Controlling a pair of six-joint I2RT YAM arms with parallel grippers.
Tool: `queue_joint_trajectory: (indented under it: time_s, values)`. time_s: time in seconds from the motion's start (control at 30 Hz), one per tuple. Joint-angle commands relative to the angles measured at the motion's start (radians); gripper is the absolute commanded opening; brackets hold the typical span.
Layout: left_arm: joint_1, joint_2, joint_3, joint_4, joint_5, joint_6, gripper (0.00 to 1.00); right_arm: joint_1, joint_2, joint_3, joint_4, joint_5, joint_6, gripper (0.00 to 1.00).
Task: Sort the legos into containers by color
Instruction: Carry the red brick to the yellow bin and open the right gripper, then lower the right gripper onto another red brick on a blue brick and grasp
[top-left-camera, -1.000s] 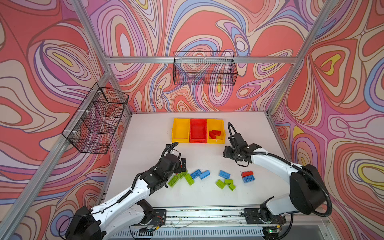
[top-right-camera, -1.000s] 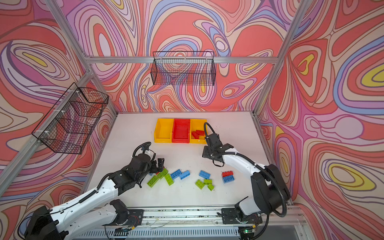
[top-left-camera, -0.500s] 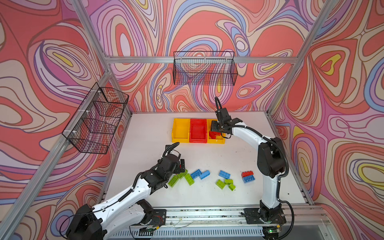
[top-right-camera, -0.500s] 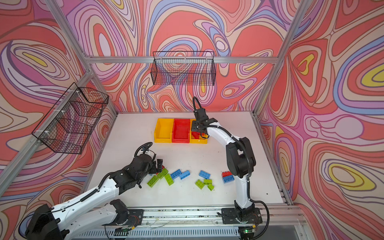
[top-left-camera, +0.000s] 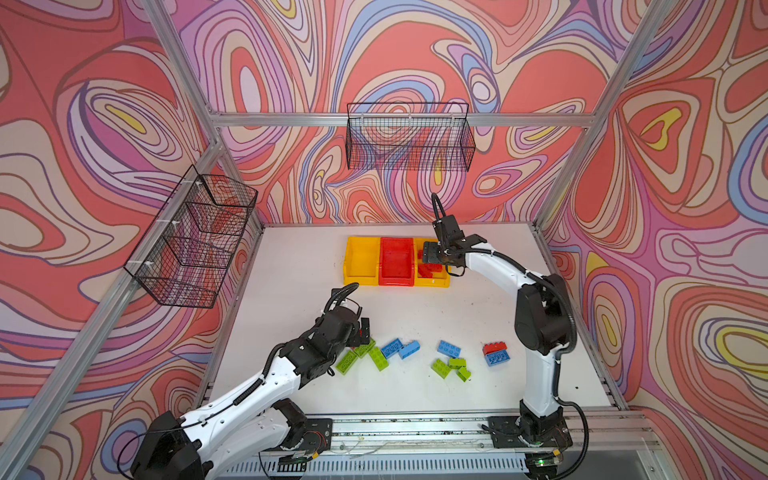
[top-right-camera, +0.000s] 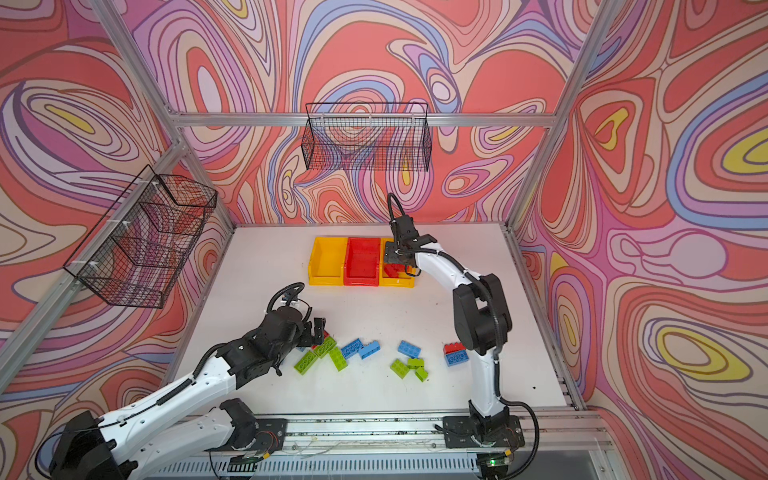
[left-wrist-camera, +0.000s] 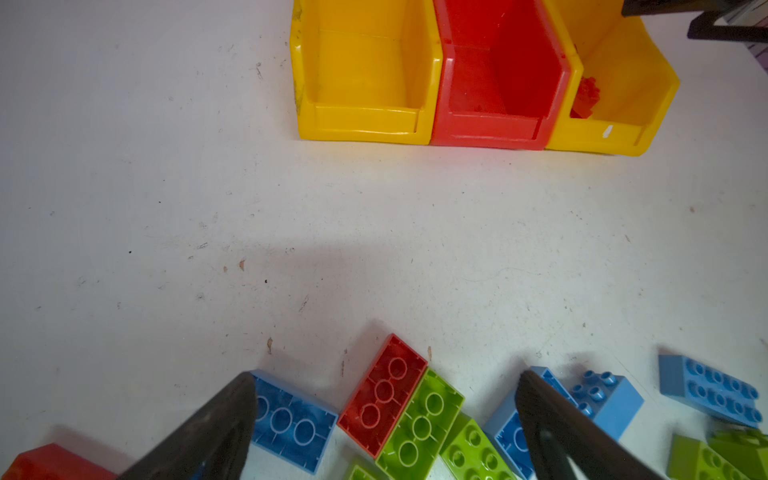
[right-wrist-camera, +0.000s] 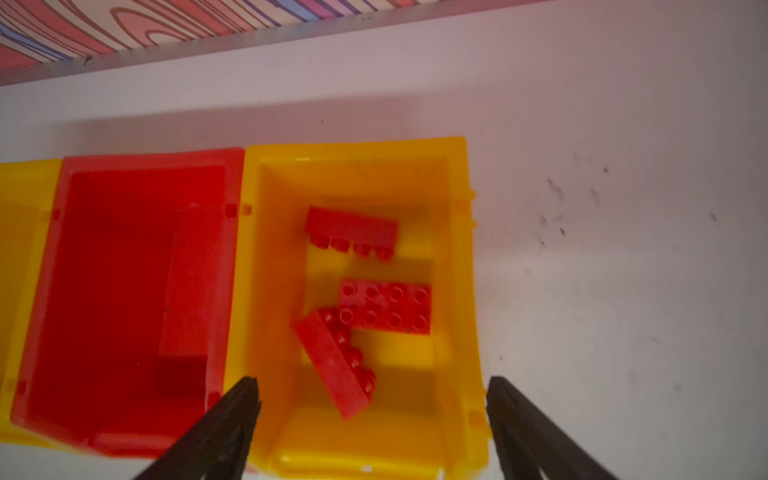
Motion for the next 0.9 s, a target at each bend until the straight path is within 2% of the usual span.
queue_joint_trajectory:
  time_s: [0.0,0.23,0.37,0.6,0.87]
  values:
    - [-0.001,-0.052,-0.034,0.065,0.065,0.003,1.0,-0.001,-0.179,-0.194,-0.026,0.097,0.042,0.9]
    - [-0.001,-0.079,-0.105,0.137,0.145,-0.016,1.0,0.0,-0.499,-0.627,-0.116,0.177,0.202,0.91]
    - [-0.001,-0.066,-0.124,0.166,0.176,-0.027,1.0,0.0,-0.628,-0.795,-0.119,0.147,0.316,0.92]
    - [-0.001,-0.085,-0.147,0.165,0.203,-0.038,1.0,0.0,-0.731,-0.891,-0.175,0.183,0.423,0.92]
    - [-0.001,-0.129,-0.177,0.157,0.182,-0.039,1.0,0.0,-0.717,-0.951,-0.142,0.133,0.425,0.92]
